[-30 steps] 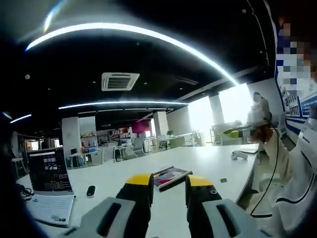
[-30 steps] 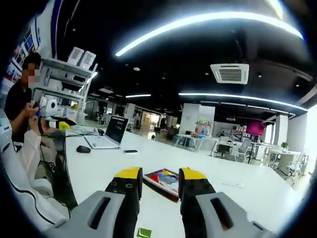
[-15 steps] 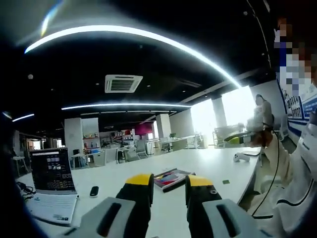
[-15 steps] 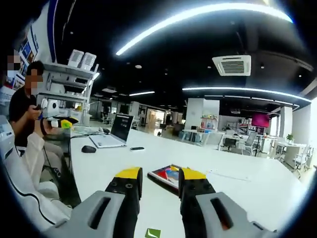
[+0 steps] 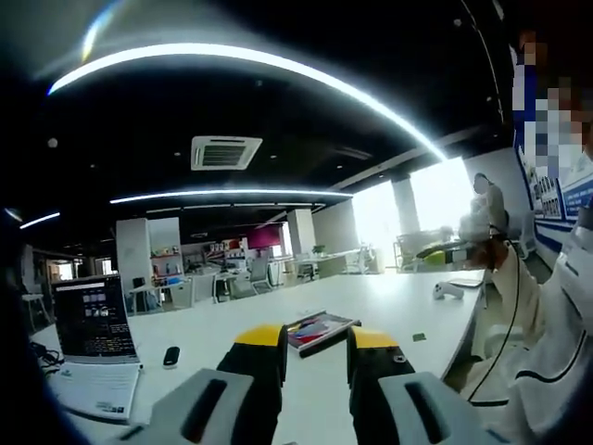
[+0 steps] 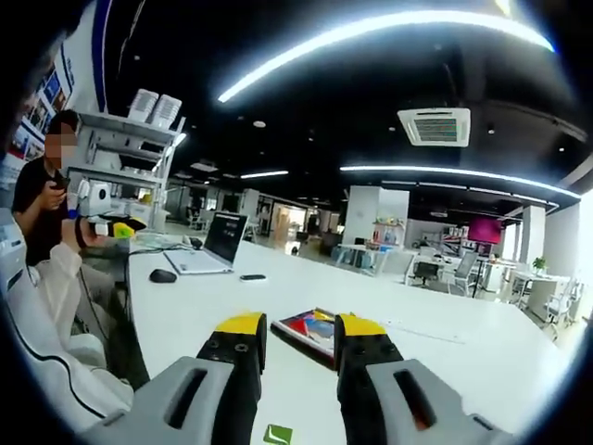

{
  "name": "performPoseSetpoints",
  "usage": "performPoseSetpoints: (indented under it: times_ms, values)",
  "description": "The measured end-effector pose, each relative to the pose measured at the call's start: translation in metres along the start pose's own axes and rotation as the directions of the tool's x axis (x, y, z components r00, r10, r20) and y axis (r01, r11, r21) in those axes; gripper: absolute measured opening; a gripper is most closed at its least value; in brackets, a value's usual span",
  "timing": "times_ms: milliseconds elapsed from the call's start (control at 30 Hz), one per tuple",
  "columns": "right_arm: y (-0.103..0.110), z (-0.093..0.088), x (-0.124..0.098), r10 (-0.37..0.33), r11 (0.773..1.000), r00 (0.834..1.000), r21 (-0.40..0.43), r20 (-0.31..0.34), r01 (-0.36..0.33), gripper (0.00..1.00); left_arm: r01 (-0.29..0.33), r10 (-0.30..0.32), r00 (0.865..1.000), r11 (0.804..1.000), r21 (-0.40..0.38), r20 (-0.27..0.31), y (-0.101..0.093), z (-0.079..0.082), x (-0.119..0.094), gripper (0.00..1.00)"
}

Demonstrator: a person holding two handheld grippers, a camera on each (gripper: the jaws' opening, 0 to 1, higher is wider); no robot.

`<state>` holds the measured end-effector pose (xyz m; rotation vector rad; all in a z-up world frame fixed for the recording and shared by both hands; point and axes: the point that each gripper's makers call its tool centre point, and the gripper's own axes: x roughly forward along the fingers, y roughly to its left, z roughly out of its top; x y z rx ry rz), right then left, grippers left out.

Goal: Pick up the tangram pieces one by one and place each piece onto its matching region on the pattern sheet, fitting the shapes together until the outline on the sheet is completely filled by the tangram pieces

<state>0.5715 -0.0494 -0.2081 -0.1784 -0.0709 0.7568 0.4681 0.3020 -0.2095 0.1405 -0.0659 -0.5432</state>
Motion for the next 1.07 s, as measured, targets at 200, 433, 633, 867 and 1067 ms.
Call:
performPoseSetpoints:
  times_ms: [200, 433, 633, 867, 1067]
  values:
    - [-0.002, -0.004, 0.001, -0.001, 1.0, 1.0, 0.004, -0.008, 0.001, 0.31, 0.001, -0.001, 1.0, 1.0, -0.002, -0.003, -0.001, -0.001, 0.002, 0.28]
    - [0.002, -0.003, -0.001, 0.008, 1.0, 1.0, -0.003, -0.013, -0.008, 0.31, -0.001, 0.001, 1.0, 1.0, -0.007, -0.003, -0.001, -0.001, 0.003, 0.28]
    - [-0.001, -0.006, -0.004, -0.008, 1.0, 0.999, 0.012, -0.037, 0.009, 0.3, -0.028, 0.028, 1.0, 1.0, -0.014, -0.005, 0.005, -0.002, 0.004, 0.28]
    - [0.0, -0.005, -0.01, -0.013, 1.0, 0.999, 0.011, -0.051, 0.013, 0.3, -0.078, 0.078, 0.997, 0.997, -0.016, -0.02, 0.014, -0.005, 0.01, 0.28]
    - [0.003, 0.001, -0.011, -0.009, 1.0, 0.999, -0.008, -0.034, 0.009, 0.3, -0.058, 0.057, 0.998, 0.998, -0.006, -0.025, 0.009, -0.005, 0.013, 0.28]
